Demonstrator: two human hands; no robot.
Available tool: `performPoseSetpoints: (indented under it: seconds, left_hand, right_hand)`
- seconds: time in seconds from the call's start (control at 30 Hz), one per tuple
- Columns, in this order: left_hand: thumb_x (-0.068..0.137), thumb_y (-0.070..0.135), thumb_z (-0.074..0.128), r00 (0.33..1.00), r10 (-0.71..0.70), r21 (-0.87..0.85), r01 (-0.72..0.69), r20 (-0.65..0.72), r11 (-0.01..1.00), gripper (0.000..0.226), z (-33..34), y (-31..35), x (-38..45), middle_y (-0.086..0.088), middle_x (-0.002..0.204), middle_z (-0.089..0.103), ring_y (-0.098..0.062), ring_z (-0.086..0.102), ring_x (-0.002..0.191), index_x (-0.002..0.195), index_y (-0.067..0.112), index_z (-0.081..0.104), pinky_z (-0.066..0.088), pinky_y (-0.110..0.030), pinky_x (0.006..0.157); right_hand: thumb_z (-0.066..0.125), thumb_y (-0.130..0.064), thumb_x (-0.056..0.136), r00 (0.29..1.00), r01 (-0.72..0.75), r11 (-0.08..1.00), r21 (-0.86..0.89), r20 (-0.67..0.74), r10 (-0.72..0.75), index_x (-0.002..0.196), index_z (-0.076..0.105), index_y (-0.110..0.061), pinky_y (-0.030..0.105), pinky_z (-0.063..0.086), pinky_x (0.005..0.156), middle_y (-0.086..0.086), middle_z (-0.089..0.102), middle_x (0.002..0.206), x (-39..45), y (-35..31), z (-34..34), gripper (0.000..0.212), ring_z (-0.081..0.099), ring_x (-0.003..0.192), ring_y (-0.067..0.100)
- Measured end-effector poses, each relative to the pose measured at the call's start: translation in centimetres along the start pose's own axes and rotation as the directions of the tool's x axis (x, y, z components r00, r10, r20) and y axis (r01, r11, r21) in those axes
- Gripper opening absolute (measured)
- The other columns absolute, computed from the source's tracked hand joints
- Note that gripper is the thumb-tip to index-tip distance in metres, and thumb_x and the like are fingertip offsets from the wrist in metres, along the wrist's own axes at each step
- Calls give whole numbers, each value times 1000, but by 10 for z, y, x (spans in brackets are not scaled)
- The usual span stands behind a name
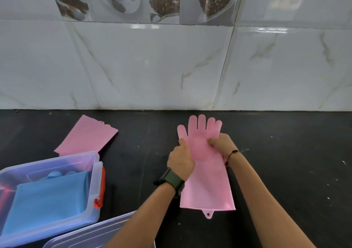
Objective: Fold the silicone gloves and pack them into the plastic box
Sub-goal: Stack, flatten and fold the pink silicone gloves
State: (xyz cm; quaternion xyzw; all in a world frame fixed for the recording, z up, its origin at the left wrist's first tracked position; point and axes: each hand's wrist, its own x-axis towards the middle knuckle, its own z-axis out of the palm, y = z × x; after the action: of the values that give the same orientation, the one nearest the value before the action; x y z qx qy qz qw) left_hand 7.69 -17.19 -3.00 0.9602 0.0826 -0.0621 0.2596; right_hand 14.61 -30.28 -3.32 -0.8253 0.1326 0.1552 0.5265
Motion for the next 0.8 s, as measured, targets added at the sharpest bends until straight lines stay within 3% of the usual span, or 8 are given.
performPoseSetpoints:
  seconds: [0.07,0.17,0.27,0.4,0.47,0.53,0.67,0.8]
  left_hand:
    - [89,-1,43,999,-35,65,34,21,997,38,1,-3,-11,-20,120,60,-37,61,108,127,-1,38,51,-42,85]
    - [92,6,43,997,-74,140,78,-28,987,29,-18,-14,-7,-19,122,61,-36,60,112,121,0,47,51,-43,88]
    - [89,5,47,985,-68,197,99,-160,975,28,-69,-39,20,-22,120,64,-38,60,115,113,-3,59,49,-42,92]
    - [89,4,46,961,-161,269,220,-226,938,31,-142,-86,49,-21,122,65,-35,60,117,114,-3,64,48,-37,95]
    - [92,5,43,949,-249,282,296,-191,913,32,-165,-113,53,-21,127,62,-34,58,119,118,-3,61,47,-36,96]
    - [95,6,42,934,-320,299,355,-161,886,34,-180,-141,53,-20,133,58,-34,55,124,124,-4,57,44,-36,101]
    - [96,3,42,887,-452,336,454,-89,825,37,-197,-190,45,-19,139,52,-33,50,130,131,-5,51,40,-39,110]
    - [93,1,43,848,-531,365,499,-16,786,36,-195,-220,48,-18,134,58,-29,55,125,127,-5,56,45,-32,101]
  right_hand:
    - [52,-12,85,996,34,960,-276,-75,-57,104,55,3,36,51,76,22,61,101,-4,-4,-1,25,60,94,34]
    - [50,-10,87,906,166,726,-668,-187,-380,122,42,0,40,46,84,24,56,116,-9,-25,6,37,55,105,40]
    - [50,-8,86,844,414,685,-599,-29,-536,115,53,-1,34,43,84,21,65,109,-17,-58,44,29,59,100,37]
    - [54,-13,83,799,596,600,-533,320,-510,85,67,3,34,49,81,20,70,95,-19,-93,131,20,63,95,35]
    - [53,-16,82,798,601,616,-509,416,-435,60,56,-3,29,45,68,16,62,77,-17,-105,176,27,60,80,29]
    - [53,-18,84,820,560,690,-459,423,-385,51,42,-11,27,40,62,12,55,70,-11,-116,214,36,58,75,28]
    - [57,-23,84,842,465,801,-377,467,-270,75,50,-8,25,42,51,11,57,76,-8,-137,259,19,66,76,32]
    - [60,-19,84,862,443,751,-490,462,-207,113,56,-2,34,52,73,17,62,106,3,-142,278,34,63,98,31]
